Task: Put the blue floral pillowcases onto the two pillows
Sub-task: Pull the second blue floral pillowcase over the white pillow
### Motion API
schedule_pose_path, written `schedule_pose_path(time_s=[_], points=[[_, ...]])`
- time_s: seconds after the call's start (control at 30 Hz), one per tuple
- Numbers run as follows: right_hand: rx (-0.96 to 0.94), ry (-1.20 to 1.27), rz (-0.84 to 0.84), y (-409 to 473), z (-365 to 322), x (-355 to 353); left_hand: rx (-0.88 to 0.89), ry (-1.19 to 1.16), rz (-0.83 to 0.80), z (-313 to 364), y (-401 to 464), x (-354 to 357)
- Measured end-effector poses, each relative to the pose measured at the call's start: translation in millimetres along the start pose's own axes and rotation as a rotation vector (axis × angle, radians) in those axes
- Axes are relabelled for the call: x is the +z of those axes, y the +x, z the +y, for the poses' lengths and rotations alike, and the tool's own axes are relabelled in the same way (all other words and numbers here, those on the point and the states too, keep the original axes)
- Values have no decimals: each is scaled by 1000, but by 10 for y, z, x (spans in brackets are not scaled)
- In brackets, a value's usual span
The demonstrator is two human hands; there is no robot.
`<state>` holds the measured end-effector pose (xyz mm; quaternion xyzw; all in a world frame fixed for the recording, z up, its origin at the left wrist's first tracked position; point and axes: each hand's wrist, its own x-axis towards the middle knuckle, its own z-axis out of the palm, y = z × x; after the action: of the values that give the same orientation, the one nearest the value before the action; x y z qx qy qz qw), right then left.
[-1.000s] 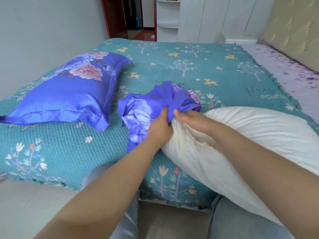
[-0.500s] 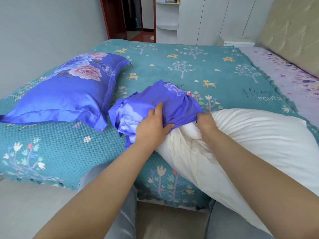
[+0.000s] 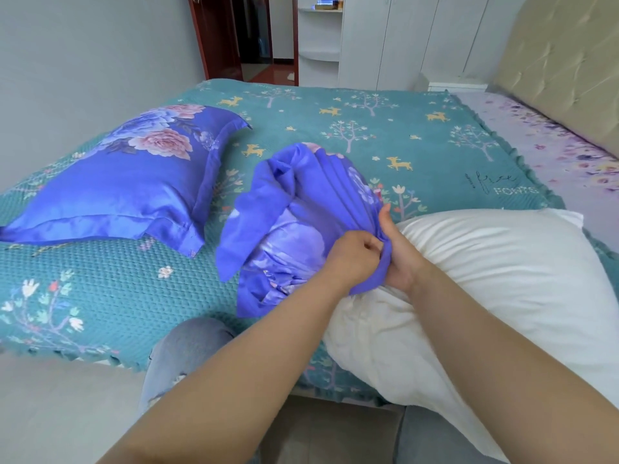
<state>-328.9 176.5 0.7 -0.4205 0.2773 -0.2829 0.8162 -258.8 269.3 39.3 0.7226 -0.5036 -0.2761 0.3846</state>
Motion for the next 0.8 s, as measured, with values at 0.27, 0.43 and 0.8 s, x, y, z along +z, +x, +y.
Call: schedule_pose_path(time_s=[0.27,0.43,0.8], points=[[0,-152,305,178,-19,26,61,431,-61,-87,-203,-10],[-57,-294,279,139,45,74,180,776,320,-63,143,-487],[-135,-635,220,-53,231,104,394,942,392,-186,691,-611]])
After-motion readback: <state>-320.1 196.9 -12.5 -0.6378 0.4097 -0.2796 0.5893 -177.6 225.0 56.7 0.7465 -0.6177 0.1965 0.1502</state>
